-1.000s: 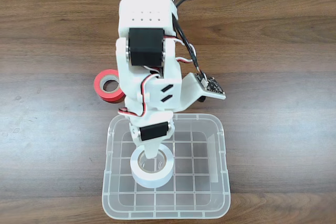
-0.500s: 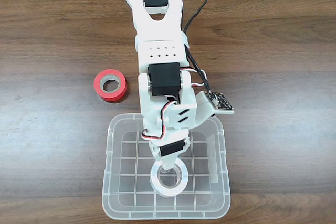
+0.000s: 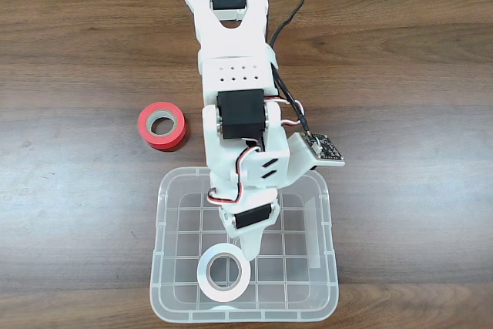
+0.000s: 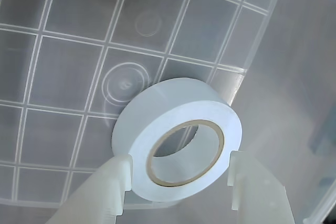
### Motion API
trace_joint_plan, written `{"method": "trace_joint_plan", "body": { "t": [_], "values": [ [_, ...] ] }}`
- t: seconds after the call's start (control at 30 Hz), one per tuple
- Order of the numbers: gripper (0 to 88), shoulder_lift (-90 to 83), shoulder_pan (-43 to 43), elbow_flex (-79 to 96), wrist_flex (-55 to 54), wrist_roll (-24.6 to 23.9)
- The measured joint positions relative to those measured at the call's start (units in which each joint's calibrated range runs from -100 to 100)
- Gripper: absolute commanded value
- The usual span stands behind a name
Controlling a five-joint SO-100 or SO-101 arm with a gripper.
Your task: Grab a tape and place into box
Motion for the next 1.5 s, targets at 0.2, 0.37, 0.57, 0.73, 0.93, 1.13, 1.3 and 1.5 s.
{"method": "trace_joint_plan", "body": {
  "t": [0.2,0.37,0.57,0.73,0.93,1.13,1.3,1.5],
  "values": [
    [8.2,-1.8,0.0,0.0,4.5,-0.9],
    [3.1,-9.7,0.0,0.0,11.9,-2.3],
    [3.1,-21.8,0.0,0.0,22.2,-4.5],
    [3.1,-34.0,0.0,1.2,24.5,-5.2],
    [3.1,-50.6,0.0,12.2,24.8,-5.3],
    [3.1,-68.5,0.0,29.6,24.8,-5.3],
    [3.3,-83.3,0.0,47.3,24.8,-5.3],
    [3.1,-97.1,0.0,69.0,21.8,-5.3]
  ]
}}
